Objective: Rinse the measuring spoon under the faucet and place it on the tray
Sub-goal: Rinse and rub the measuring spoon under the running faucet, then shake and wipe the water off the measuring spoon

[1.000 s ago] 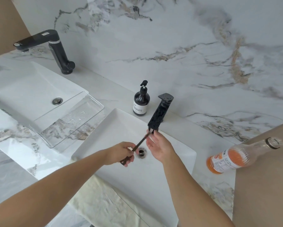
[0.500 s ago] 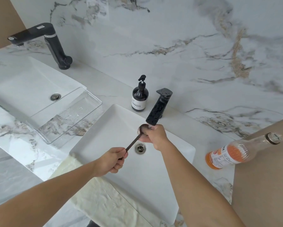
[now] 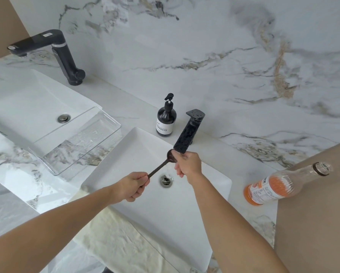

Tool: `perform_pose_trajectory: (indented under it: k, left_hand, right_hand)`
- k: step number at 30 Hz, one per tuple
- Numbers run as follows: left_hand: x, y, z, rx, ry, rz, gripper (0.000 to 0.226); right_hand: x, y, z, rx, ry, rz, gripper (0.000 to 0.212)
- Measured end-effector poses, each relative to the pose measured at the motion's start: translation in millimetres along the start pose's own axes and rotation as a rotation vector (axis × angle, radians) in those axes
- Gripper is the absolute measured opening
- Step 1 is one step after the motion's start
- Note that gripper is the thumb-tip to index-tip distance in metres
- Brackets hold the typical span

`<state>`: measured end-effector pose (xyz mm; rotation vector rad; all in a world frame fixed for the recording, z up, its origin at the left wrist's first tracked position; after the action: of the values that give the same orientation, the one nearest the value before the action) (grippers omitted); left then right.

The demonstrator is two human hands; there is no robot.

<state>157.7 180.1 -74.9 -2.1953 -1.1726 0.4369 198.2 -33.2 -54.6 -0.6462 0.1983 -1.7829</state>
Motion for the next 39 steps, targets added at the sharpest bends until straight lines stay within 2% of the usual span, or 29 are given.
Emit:
perform_pose_trajectory:
  k: [2, 3, 5, 7, 8, 9, 11, 15, 17, 18, 20, 21, 22, 23, 24, 25, 26, 27, 29, 31, 33, 37, 39]
  left_hand:
    - [0.7, -0.1, 1.1, 0.011, -0.032, 0.022, 0.036]
    - [0.8, -0.3, 2.3, 0.019, -0.058, 0.029, 0.036]
    - [-1.4, -0.5, 4.8, 0.033, -0.085, 0.043, 0.036]
    - [-5.8, -1.3, 6.7, 0.048, -0.084, 0.058, 0.036]
    - [-8.3, -2.1, 7.4, 0.055, -0.086, 0.065, 0.036]
    - [-10.8, -3.4, 7.6, 0.059, -0.089, 0.07, 0.036]
    - [-15.3, -4.7, 6.4, 0.063, -0.105, 0.079, 0.036]
    - [-17.7, -5.1, 1.2, 0.061, -0.155, 0.07, 0.036]
    - [-17.3, -8.1, -1.6, 0.058, -0.162, 0.068, 0.035]
    - [-17.2, -10.3, -2.4, 0.056, -0.164, 0.069, 0.035]
    - [-15.5, -16.5, -3.2, 0.05, -0.169, 0.077, 0.034]
    - [-15.2, -21.5, -2.1, 0.052, -0.17, 0.086, 0.034]
    - [-15.8, -27.0, -0.1, 0.054, -0.172, 0.098, 0.034]
    - [-17.2, -32.7, 2.1, 0.057, -0.174, 0.112, 0.034]
    - [-20.1, -38.8, 4.5, 0.06, -0.173, 0.126, 0.035]
    - [-24.4, -45.0, 6.7, 0.065, -0.166, 0.142, 0.035]
    - [-30.3, -50.1, 8.0, 0.066, -0.159, 0.158, 0.035]
    - [-37.0, -54.5, 7.5, 0.06, -0.162, 0.173, 0.035]
    - [-51.9, -62.9, 2.7, 0.035, -0.214, 0.191, 0.035]
    - [-68.3, -68.8, -5.9, -0.02, -0.299, 0.201, 0.034]
    - [-83.3, -71.0, -20.3, -0.1, -0.369, 0.212, 0.031]
    - [-97.4, -72.5, -58.2, -0.246, -0.383, 0.232, 0.024]
    - [-95.4, -71.2, -72.7, -0.298, -0.382, 0.194, 0.024]
  right_hand:
    - [6.9, -5.5, 3.7, 0.013, -0.085, 0.085, 0.023]
    - [14.1, -7.7, 8.2, 0.049, -0.138, 0.071, 0.02]
    - [39.4, -14.3, 28.1, 0.249, -0.239, -0.159, 0.023]
    - [62.1, -30.1, 60.2, 0.556, -0.312, -0.434, 0.039]
    - [64.1, -35.2, 77.1, 0.697, -0.385, -0.442, 0.051]
    - [60.2, -36.3, 92.2, 0.801, -0.494, -0.365, 0.061]
    - [48.3, -37.5, 109.5, 0.852, -0.75, -0.162, 0.071]
    - [49.5, -41.6, 104.6, 0.778, -0.899, -0.101, 0.074]
    - [47.3, -44.4, 92.5, 0.777, -0.943, -0.009, 0.072]
    - [47.5, -47.0, 87.6, 0.772, -0.872, 0.002, 0.069]
    - [53.7, -51.6, 71.5, 0.671, -0.511, -0.145, 0.053]
    - [58.4, -55.5, 53.9, 0.509, -0.274, -0.257, 0.039]
    - [57.6, -61.5, 31.6, 0.28, -0.015, -0.292, 0.023]
    - [47.8, -69.6, 10.8, 0.033, 0.271, -0.208, 0.016]
    - [30.7, -78.0, -6.4, -0.178, 0.564, -0.028, 0.027]
    - [15.1, -87.6, -15.5, -0.305, 0.814, 0.156, 0.043]
    - [6.9, -95.0, -16.0, -0.333, 1.004, 0.273, 0.056]
    - [4.2, -99.9, -8.6, -0.308, 1.124, 0.337, 0.061]
    - [9.1, -102.2, 16.4, -0.193, 1.203, 0.394, 0.051]
    - [17.6, -102.3, 48.7, -0.076, 1.138, 0.477, 0.043]
    - [27.7, -104.6, 77.7, 0.047, 1.078, 0.553, 0.043]
    - [36.2, -118.2, 115.2, 0.123, 1.326, 0.743, 0.039]
    - [38.5, -120.2, 129.1, 0.18, 1.174, 0.667, 0.039]
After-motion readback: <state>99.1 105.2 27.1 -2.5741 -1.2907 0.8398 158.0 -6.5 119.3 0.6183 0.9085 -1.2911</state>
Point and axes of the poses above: each hand's wrist, its own y-axis towards the middle knuckle, its own x-axis out of the back of the hand, z = x × y, the point moved 4 cm from there along y, towards the middle knuckle, and after that the axes turned 1 degree about x, right-handed, at the moved point
